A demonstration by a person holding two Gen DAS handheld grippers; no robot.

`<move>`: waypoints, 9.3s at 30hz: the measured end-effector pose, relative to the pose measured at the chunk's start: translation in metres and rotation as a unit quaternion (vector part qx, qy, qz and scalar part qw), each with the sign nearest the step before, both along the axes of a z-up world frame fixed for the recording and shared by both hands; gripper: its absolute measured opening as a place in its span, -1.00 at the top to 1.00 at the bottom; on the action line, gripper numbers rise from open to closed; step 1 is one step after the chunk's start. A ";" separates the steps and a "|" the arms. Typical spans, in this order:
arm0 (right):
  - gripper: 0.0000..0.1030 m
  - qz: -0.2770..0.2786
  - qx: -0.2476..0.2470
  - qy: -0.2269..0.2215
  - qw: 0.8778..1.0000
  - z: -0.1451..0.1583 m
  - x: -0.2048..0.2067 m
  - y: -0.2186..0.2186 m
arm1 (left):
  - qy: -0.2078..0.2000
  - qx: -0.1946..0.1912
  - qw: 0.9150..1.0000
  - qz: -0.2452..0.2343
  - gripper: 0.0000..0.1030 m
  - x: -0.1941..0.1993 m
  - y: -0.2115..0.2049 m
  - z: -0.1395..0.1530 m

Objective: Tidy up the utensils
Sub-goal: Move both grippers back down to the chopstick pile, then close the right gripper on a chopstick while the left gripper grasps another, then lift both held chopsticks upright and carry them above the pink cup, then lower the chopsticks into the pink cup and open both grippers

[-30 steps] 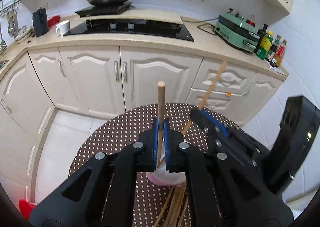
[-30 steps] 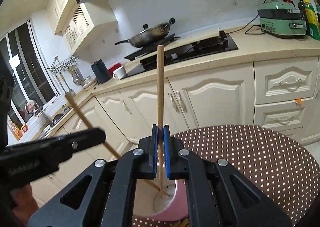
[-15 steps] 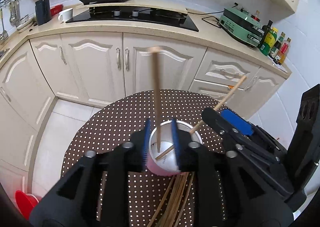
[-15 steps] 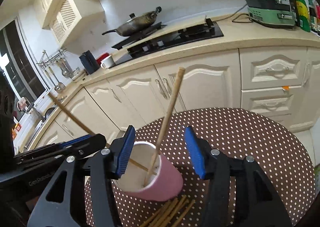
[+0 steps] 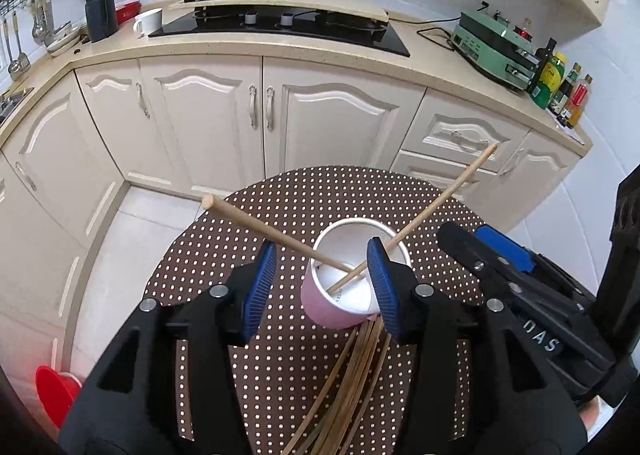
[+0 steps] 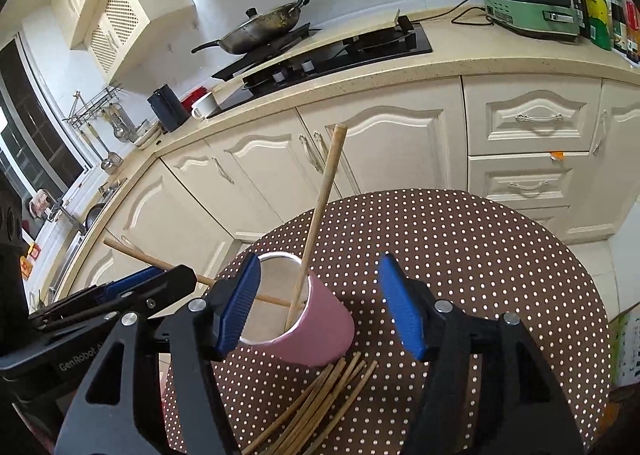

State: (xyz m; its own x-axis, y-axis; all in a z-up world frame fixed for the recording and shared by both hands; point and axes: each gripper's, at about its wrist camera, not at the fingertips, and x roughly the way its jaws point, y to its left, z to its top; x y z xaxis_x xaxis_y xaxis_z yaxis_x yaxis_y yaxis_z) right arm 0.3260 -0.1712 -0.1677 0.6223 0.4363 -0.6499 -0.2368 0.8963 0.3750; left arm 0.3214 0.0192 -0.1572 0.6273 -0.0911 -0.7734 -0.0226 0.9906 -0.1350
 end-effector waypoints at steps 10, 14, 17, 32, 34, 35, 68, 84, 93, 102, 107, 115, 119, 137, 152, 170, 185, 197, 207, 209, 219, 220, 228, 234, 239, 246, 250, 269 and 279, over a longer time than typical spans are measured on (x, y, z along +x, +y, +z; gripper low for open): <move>-0.23 -0.021 -0.001 0.019 1.000 0.015 -0.007 -0.009 | 0.011 0.006 1.000 -0.002 0.09 -0.009 0.001 0.014; -0.24 -0.032 -0.001 0.029 0.999 0.022 -0.013 -0.015 | 0.015 0.004 1.000 -0.006 0.09 -0.013 0.002 0.022; -0.26 -0.040 -0.003 0.033 0.999 0.027 -0.017 -0.017 | 0.016 0.008 1.000 -0.010 0.09 -0.018 0.002 0.029; -0.31 -0.092 -0.022 0.104 0.990 0.007 -0.050 -0.029 | 0.054 0.009 0.998 -0.021 0.09 -0.050 0.009 0.026; -0.31 -0.101 -0.023 0.121 0.987 -0.002 -0.055 -0.027 | 0.062 0.013 0.997 -0.031 0.08 -0.054 0.010 0.020; -0.31 -0.108 -0.023 0.131 0.985 -0.009 -0.058 -0.027 | 0.067 0.015 0.997 -0.035 0.07 -0.055 0.010 0.016; -0.31 -0.166 -0.117 0.241 0.949 -0.121 -0.076 0.045 | 0.237 0.014 0.952 -0.195 0.06 -0.018 0.002 -0.141; -0.35 -0.156 -0.173 0.253 0.939 -0.127 -0.044 0.097 | 0.251 0.002 0.941 -0.226 0.05 0.033 0.010 -0.148; 0.83 -0.108 -0.176 0.241 0.948 -0.124 -0.029 0.122 | 0.262 -0.005 0.940 -0.218 0.02 0.029 0.025 -0.145; 0.89 -0.090 -0.094 0.263 0.956 -0.123 -0.019 0.100 | 0.262 0.026 0.942 -0.208 -0.04 0.031 0.002 -0.153; 0.89 -0.082 -0.077 0.268 0.957 -0.122 -0.013 0.095 | 0.249 0.085 0.944 -0.200 -0.04 0.032 -0.022 -0.159; 0.90 -0.084 -0.044 0.276 0.956 -0.121 -0.019 0.049 | 0.237 0.107 0.948 -0.183 0.82 0.022 -0.061 -0.158; 0.90 -0.088 -0.029 0.282 0.955 -0.121 -0.031 0.036 | 0.241 0.105 0.948 -0.180 0.84 0.018 -0.069 -0.156; 0.89 -0.090 -0.012 0.286 0.954 -0.100 -0.064 -0.016 | 0.235 0.079 0.963 -0.104 0.88 -0.051 -0.022 -0.117; 0.89 -0.051 -0.004 0.218 0.975 -0.045 -0.072 -0.025 | 0.160 0.060 0.985 -0.008 0.88 -0.081 0.018 -0.036; 0.89 -0.029 0.023 0.100 0.994 0.051 -0.072 -0.028 | 0.044 0.033 0.998 0.009 0.89 -0.077 0.004 0.051; 0.89 -0.038 0.030 0.007 0.999 0.109 -0.051 -0.034 | -0.053 0.042 0.998 -0.004 0.89 -0.072 -0.008 0.130; 0.89 -0.027 0.024 -0.007 0.999 0.115 -0.026 -0.014 | -0.084 0.042 0.996 0.003 0.89 -0.052 -0.011 0.156; 0.89 -0.004 -0.016 0.013 1.000 0.087 0.004 0.012 | -0.052 0.020 0.998 0.008 0.88 -0.019 -0.009 0.130; 0.89 -0.003 -0.021 0.020 1.000 0.079 0.009 0.015 | -0.043 0.015 0.999 0.011 0.88 -0.012 -0.009 0.122; 0.89 -0.005 -0.024 0.079 0.997 0.034 0.027 0.021 | 0.011 -0.013 1.000 0.020 0.88 0.015 -0.001 0.072; 0.89 -0.007 -0.024 0.082 0.996 0.032 0.027 0.021 | 0.012 -0.014 1.000 0.020 0.88 0.015 0.000 0.068; 0.89 -0.018 -0.020 0.111 0.993 0.013 0.033 0.023 | 0.024 -0.026 0.999 0.039 0.88 0.019 0.009 0.042; 0.83 -0.022 -0.019 0.126 0.992 0.004 0.033 0.027 | 0.029 -0.025 0.998 0.044 0.88 0.023 0.008 0.028; 0.62 -0.024 -0.021 0.135 0.990 0.003 0.033 0.024 | 0.021 -0.011 0.999 0.027 0.87 0.018 0.003 0.026; 0.12 -0.029 -0.026 0.135 0.990 0.008 0.028 0.015 | 0.035 -0.016 0.999 0.021 0.87 0.012 0.004 0.026; 0.00 -0.030 -0.030 0.137 0.990 0.010 0.024 0.010 | 0.039 -0.008 0.999 0.023 0.87 0.007 0.002 0.027; -0.43 -0.029 -0.040 0.139 0.989 0.023 -0.014 0.003 | 0.037 0.011 0.999 0.033 0.04 -0.022 0.002 0.038; -0.61 -0.049 -0.037 0.131 0.990 0.037 -0.035 -0.006 | 0.012 0.025 0.999 0.030 -0.10 -0.040 -0.005 0.051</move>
